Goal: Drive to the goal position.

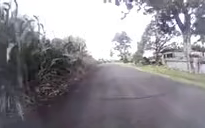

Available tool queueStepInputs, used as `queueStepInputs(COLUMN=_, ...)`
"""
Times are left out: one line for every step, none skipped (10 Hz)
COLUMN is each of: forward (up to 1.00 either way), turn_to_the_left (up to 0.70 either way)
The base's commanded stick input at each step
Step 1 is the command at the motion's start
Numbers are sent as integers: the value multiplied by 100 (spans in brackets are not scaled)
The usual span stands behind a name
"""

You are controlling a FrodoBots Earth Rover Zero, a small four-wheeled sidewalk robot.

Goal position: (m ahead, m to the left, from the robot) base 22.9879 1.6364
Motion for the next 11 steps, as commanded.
queueStepInputs(forward=85, turn_to_the_left=-34)
queueStepInputs(forward=85, turn_to_the_left=-34)
queueStepInputs(forward=85, turn_to_the_left=-34)
queueStepInputs(forward=85, turn_to_the_left=-34)
queueStepInputs(forward=85, turn_to_the_left=-34)
queueStepInputs(forward=85, turn_to_the_left=-34)
queueStepInputs(forward=0, turn_to_the_left=-65)
queueStepInputs(forward=0, turn_to_the_left=-16)
queueStepInputs(forward=0, turn_to_the_left=0)
queueStepInputs(forward=0, turn_to_the_left=0)
queueStepInputs(forward=0, turn_to_the_left=0)
